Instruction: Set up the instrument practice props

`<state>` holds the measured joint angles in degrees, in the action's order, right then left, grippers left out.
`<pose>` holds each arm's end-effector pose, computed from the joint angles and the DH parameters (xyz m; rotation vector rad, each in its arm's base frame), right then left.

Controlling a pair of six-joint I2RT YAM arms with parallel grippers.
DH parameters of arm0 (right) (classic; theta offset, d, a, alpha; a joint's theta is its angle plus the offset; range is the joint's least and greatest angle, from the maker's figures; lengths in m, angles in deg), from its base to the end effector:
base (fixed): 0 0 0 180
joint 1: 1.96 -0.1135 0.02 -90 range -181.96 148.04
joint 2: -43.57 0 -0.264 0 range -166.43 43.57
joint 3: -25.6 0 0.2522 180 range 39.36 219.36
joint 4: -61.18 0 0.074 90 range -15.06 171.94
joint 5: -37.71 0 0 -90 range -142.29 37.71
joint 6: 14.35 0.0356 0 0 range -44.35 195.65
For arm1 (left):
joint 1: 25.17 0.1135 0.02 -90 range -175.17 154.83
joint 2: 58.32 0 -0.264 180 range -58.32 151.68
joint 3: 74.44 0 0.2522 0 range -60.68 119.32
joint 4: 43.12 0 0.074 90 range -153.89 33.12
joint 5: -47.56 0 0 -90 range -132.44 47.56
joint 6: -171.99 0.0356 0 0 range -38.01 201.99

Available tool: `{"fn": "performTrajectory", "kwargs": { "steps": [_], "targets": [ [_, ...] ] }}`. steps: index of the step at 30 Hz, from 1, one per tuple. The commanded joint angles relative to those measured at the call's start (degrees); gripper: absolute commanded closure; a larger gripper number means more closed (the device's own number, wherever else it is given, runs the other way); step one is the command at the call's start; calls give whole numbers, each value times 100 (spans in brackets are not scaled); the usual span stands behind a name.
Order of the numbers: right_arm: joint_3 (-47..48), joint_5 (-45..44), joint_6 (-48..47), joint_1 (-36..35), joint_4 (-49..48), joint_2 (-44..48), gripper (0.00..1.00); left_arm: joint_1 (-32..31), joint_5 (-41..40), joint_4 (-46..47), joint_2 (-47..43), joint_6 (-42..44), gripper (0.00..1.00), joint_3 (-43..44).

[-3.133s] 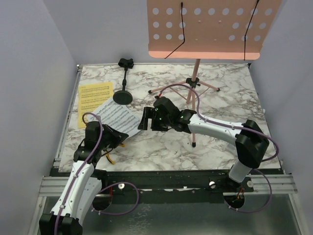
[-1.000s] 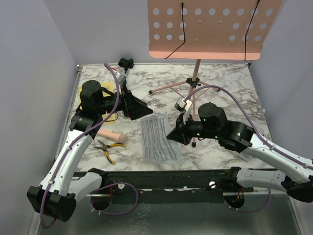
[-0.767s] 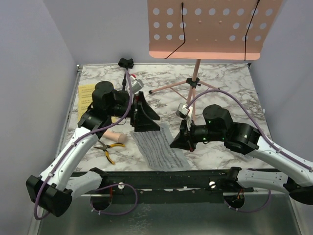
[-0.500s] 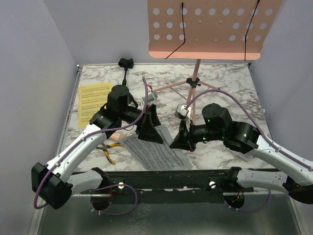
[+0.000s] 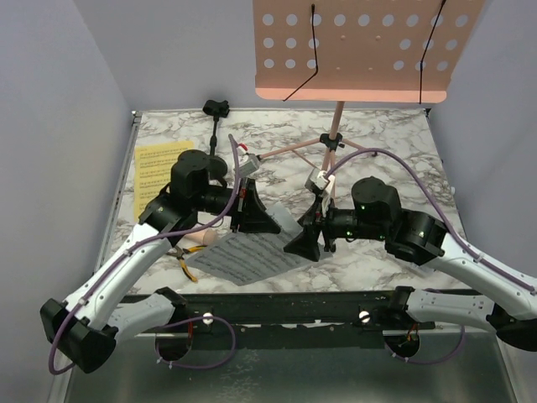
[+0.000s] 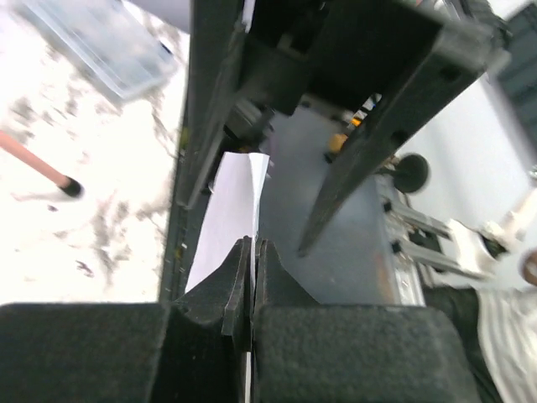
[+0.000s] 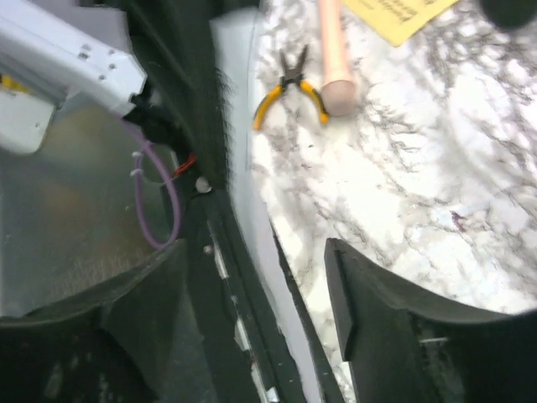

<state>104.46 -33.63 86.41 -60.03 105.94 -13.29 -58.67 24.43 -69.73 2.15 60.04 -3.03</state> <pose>0.1008 0.1833 0.3874 -1.0546 1.8348 1.0757 0.1672 -0.1499 0.3673 1.0884 1.7174 -1.7039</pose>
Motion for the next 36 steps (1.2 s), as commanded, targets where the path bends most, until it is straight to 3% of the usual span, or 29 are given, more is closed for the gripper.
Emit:
{"fn": "performTrajectory", "kwargs": {
  "steps": [1, 4, 9, 14, 19, 25, 26, 29, 36],
  "targets": [
    [-453, -1011, 345, -20, -883, 309, 16, -17, -1455, -176, -669, 216, 100, 512],
    [-781, -1249, 317, -16, -1260, 653, 1, -17, -1672, -175, -923, 116, 100, 639],
    [-1523, -1357, 235, -14, -2380, 1475, 0, -17, -1800, 138, -1148, -297, 100, 861],
    [-2762, -373, 653, -23, -4943, 2223, 0, -14, -1669, 2104, -1299, -1741, 100, 477],
    [-3053, -54, 1128, -20, -5992, 2148, 1, -13, -2146, 3311, -1241, -2770, 100, 289],
    [-3409, -328, 1526, -21, -7124, 1875, 19, -16, -2931, 3961, -1167, -3162, 100, 273],
    [-3459, -446, 1614, -16, -7325, 1848, 26, -15, -3015, 4052, -1149, -3214, 100, 273],
    [-3460, -861, 1858, -20, -7643, 1785, 65, -17, -3381, 4307, -1089, -3351, 100, 273],
    [-2931, -1239, 1663, -17, -7607, 1549, 74, -16, -4289, 4702, -1004, -3500, 100, 179]
  ]
}}
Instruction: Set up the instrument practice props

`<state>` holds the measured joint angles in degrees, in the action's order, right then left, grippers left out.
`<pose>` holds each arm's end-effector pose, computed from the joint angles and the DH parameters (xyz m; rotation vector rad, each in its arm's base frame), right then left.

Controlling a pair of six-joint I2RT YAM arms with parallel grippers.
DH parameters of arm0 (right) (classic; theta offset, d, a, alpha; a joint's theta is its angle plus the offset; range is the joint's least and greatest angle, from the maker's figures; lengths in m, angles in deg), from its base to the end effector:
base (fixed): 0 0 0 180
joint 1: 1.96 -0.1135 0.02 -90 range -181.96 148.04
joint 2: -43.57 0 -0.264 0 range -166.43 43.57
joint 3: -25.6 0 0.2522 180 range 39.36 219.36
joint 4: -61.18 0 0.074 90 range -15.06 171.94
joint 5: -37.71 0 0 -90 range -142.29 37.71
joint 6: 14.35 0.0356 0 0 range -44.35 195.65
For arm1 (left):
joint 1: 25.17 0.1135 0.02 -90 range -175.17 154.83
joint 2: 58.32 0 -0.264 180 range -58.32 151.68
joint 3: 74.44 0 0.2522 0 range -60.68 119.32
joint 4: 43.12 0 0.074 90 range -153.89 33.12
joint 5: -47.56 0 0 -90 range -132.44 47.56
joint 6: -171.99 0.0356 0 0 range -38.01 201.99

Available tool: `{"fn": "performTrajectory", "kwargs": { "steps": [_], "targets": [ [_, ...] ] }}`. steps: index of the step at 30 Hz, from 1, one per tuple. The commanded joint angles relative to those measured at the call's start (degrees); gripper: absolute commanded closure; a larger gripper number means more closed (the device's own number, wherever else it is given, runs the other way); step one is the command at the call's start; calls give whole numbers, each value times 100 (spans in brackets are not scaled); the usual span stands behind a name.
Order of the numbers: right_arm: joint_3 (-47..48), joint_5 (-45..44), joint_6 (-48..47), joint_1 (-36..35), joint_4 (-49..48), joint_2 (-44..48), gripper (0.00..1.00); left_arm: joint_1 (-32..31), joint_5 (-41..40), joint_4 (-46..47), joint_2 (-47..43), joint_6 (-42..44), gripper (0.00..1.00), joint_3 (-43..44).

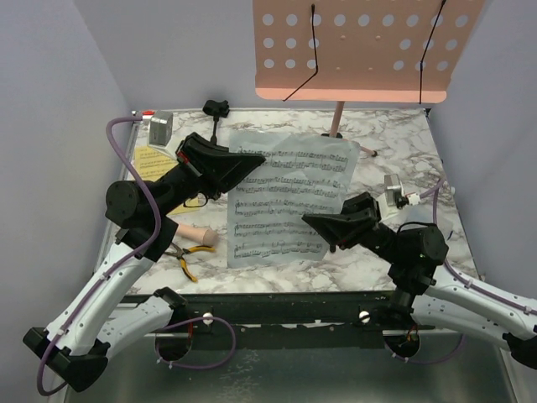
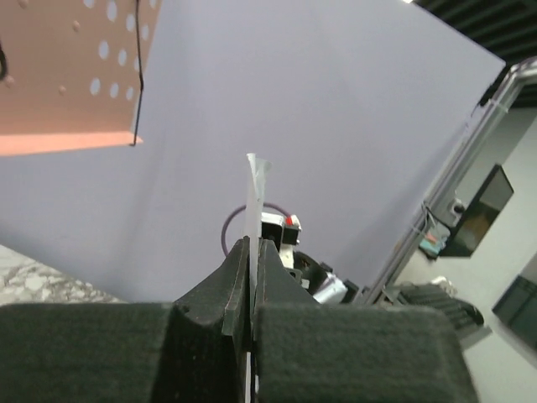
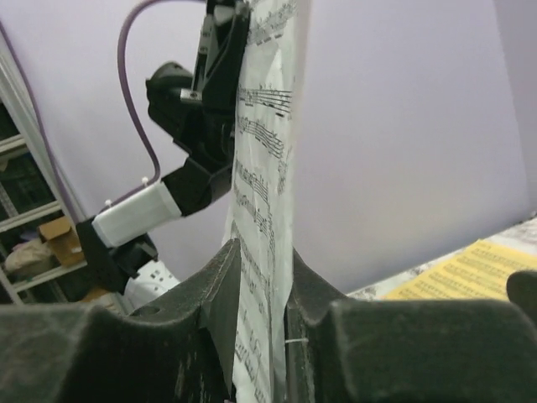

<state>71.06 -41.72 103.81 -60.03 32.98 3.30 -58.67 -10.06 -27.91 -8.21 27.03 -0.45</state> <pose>0.0795 0.1399 0.3669 -0.4622 1.0048 1.4569 0.1246 -0.1054 0.4838 0.4057 1.0765 -1.6435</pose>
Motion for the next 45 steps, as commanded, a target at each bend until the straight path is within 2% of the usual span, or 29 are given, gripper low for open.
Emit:
{"fn": "performTrajectory", "kwargs": {
  "steps": [1, 5, 6, 9, 11, 14, 19, 26, 30, 37, 45],
  "targets": [
    [492, -437, -155, -14, -290, -157, 76, -12, -959, 546, 42, -210, 100, -88],
    [907, -809, -490, -19, 36, -294, 97, -17, -1368, 559, 129, -180, 100, -91],
    [1085, -1015, -687, -15, 258, -336, 99, -16, -1453, 474, 161, -167, 89, -84],
    [1751, -1918, -1474, -20, 1257, -447, 99, -12, -1979, -488, 201, 57, 42, 166],
    [2227, -2358, -2021, -20, 1814, -511, 99, -17, -2439, -1343, 232, 286, 26, 425],
    [2943, -2858, -2745, -15, 2497, -692, 99, -15, -2899, -2015, 419, 609, 13, 820],
    [3891, -3869, -3943, -20, 2890, -1078, 99, -14, -2424, -2798, 1325, 911, 11, 2024],
    [4689, -4692, -5302, -16, 2765, -1373, 99, -16, -1816, -2805, 2392, 961, 14, 3176],
    [4892, -4883, -6112, -19, 2198, -1530, 99, -14, -1756, -2663, 2900, 945, 16, 3718],
    [5422, -4678, -6667, -18, 1921, -1879, 99, -33, -2034, -2423, 3611, 1030, 22, 4432],
    [5873, -4725, -7613, 22, 1332, -2564, 99, -251, -2389, -2229, 4040, 1318, 32, 4816]
  ]
}}
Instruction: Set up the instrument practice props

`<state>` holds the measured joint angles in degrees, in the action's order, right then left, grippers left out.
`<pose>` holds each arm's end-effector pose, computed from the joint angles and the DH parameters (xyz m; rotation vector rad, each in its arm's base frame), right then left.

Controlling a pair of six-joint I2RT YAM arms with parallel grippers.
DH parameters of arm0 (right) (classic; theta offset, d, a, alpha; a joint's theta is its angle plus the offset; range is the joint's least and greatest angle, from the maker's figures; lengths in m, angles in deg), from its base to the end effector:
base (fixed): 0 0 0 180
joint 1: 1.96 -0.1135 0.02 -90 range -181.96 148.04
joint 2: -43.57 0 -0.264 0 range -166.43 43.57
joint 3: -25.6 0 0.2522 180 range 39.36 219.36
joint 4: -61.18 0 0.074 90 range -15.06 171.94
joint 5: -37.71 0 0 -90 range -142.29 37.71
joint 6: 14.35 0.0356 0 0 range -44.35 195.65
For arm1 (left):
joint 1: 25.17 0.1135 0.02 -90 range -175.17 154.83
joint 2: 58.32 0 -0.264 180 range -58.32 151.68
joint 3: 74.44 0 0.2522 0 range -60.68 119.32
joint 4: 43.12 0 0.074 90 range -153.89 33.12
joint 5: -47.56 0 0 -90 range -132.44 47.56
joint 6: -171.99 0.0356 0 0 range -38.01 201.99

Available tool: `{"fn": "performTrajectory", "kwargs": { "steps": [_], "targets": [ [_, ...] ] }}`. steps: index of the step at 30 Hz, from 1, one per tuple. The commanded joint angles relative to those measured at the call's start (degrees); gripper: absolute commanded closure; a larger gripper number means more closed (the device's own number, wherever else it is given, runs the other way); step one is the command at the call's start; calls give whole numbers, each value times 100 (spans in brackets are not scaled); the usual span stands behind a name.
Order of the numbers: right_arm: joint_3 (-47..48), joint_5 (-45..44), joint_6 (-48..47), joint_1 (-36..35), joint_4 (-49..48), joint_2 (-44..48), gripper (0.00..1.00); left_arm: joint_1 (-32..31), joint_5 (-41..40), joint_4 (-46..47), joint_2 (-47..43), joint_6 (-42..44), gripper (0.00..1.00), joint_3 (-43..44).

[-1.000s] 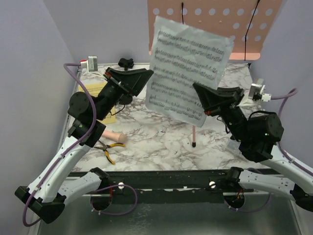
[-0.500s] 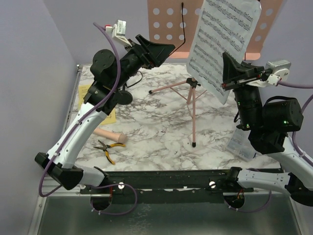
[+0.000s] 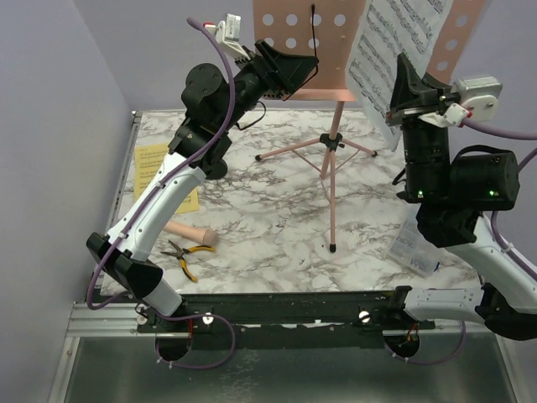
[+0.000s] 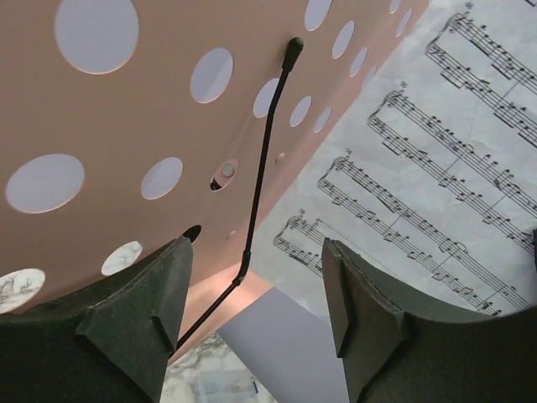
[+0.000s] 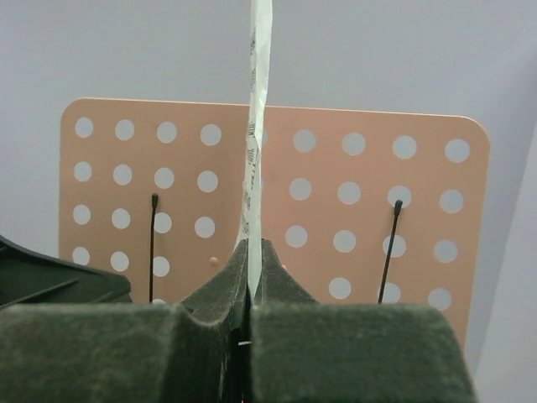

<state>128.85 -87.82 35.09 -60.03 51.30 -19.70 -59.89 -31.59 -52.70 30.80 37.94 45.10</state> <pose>0.1027 0.1256 0.5901 -0.1262 0.8906 0.0676 0.2717 -0.1965 0.5439 0.0733 1.3205 -1.3021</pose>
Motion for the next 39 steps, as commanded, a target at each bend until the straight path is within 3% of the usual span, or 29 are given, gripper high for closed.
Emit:
{"fn": "performTrajectory", "kwargs": {
  "steps": [1, 7, 12, 29, 39],
  "targets": [
    [107, -69, -773, 67, -525, -294, 99, -152, -261, 259, 178, 262, 34, 299],
    [161, 203, -358, 535, -173, -414, 99, -269, -600, 290, 203, 418, 42, 279],
    [264, 712, 559, 1393, 502, -581, 99, -330, -828, 409, 194, 525, 48, 190],
    [382, 1474, 1196, 2103, 781, -747, 99, -395, -802, 512, 565, 494, 65, 528],
    [571, 1852, 1391, 2282, 949, -933, 99, -413, -726, 619, 537, 629, 84, 492]
  ]
}}
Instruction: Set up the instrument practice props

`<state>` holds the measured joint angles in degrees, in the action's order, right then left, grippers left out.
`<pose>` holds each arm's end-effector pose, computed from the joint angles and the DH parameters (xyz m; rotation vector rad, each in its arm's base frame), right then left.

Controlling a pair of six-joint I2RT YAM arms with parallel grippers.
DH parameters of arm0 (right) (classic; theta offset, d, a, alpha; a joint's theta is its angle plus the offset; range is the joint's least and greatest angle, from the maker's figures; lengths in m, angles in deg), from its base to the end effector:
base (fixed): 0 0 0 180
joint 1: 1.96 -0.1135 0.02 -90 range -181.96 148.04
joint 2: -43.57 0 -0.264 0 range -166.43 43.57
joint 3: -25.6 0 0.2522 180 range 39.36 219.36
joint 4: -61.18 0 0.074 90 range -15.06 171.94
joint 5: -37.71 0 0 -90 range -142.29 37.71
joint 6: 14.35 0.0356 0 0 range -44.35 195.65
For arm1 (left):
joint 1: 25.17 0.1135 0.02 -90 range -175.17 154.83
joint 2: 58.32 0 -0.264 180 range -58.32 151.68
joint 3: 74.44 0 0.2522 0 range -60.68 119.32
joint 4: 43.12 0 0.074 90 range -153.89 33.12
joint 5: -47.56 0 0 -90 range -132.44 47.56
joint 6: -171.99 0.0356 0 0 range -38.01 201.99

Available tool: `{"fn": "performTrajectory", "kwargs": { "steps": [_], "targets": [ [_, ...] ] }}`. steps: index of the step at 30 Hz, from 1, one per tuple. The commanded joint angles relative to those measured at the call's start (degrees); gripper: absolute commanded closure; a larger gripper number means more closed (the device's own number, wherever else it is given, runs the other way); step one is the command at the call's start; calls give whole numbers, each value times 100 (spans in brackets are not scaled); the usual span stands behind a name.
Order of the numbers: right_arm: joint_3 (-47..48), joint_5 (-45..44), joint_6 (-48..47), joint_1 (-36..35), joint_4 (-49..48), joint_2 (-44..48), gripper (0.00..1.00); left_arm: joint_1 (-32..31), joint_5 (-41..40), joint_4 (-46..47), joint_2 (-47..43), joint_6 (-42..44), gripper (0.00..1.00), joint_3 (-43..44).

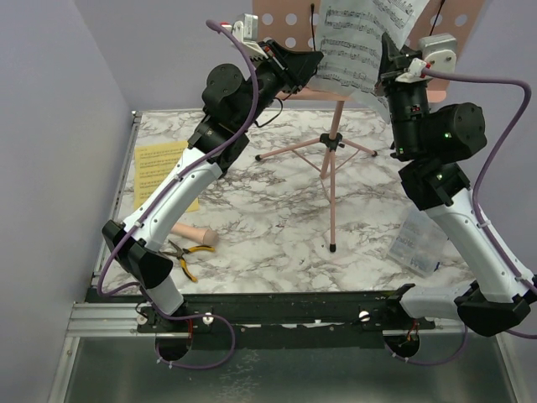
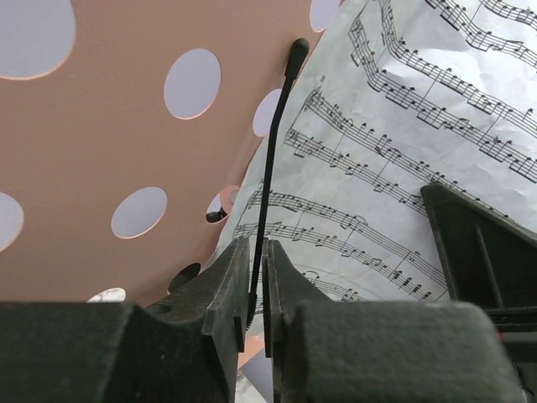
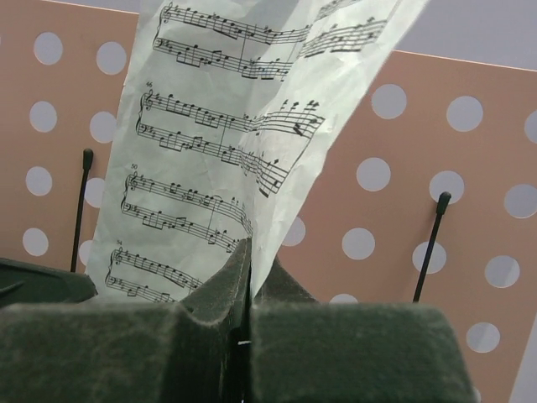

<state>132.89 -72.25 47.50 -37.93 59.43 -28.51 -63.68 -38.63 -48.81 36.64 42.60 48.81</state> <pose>0.1938 0.1257 0.5747 -0.2122 0.9467 -0.0356 0.2849 -0.2298 0.5381 0.0535 1.2678 -1.2274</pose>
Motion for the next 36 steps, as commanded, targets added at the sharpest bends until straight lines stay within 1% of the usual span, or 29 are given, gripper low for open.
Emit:
{"fn": "performTrajectory", "kwargs": {
  "steps": [1, 4, 10, 13, 23, 27, 29, 36],
  "targets": [
    [176, 311, 159, 80, 140, -66, 99, -35, 0, 286, -72, 190, 85, 73],
    [202, 371, 183, 108, 136, -93, 99, -36, 23, 434, -141, 247, 91, -39],
    [267, 508, 182, 158, 154, -197, 99, -34, 63, 619, -234, 369, 98, -206],
    [280, 620, 225, 177, 138, -218, 99, -39, 125, 694, -258, 395, 100, -226],
    [468, 1062, 344, 178, 221, -393, 99, -39, 240, 970, -507, 570, 100, -541],
    [536, 913, 415, 178, 290, -458, 99, -37, 291, 1269, -600, 644, 100, -743],
    [404, 887, 464, 178, 197, -372, 99, -35, 303, 1415, -638, 674, 100, -838],
    [394, 1322, 607, 178, 113, -449, 99, -35, 342, 1525, -667, 710, 100, -894]
  ]
}}
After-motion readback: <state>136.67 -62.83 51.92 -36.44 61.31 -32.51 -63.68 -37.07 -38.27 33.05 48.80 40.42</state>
